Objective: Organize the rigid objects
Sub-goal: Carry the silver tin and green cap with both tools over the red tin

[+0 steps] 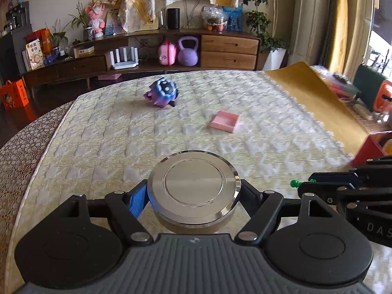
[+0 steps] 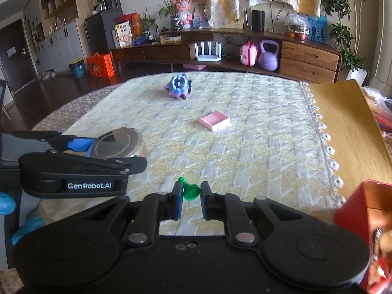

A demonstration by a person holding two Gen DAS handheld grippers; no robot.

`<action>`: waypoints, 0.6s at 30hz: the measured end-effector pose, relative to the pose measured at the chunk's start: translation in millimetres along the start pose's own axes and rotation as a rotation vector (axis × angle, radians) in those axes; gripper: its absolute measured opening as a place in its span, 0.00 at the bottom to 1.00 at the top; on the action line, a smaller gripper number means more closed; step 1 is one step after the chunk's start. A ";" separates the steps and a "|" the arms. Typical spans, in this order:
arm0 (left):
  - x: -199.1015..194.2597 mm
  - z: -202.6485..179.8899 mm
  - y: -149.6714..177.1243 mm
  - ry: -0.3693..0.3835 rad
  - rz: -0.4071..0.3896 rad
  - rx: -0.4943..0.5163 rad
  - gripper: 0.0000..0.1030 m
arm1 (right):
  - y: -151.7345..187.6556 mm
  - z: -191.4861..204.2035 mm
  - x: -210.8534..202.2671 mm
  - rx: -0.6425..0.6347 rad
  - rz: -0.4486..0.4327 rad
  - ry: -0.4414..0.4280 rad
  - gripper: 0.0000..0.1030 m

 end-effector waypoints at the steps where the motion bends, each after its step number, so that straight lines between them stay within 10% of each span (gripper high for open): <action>1: -6.3 -3.2 -1.1 0.005 -0.003 0.003 0.75 | 0.2 0.7 -7.1 0.003 -0.005 -0.003 0.13; 18: -98.0 -73.4 -23.9 0.093 -0.053 0.108 0.75 | 16.2 -28.3 -111.8 0.104 -0.079 0.063 0.14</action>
Point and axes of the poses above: each gripper's, at about its wrist camera, not at the fingertips, and x roughly the way its jaws point, z to its left, y to its underside, the point moved 1 cm from there along x, roughly the way its jaws point, and after that the axes turned 11 degrees about x, right-handed, at the moved point
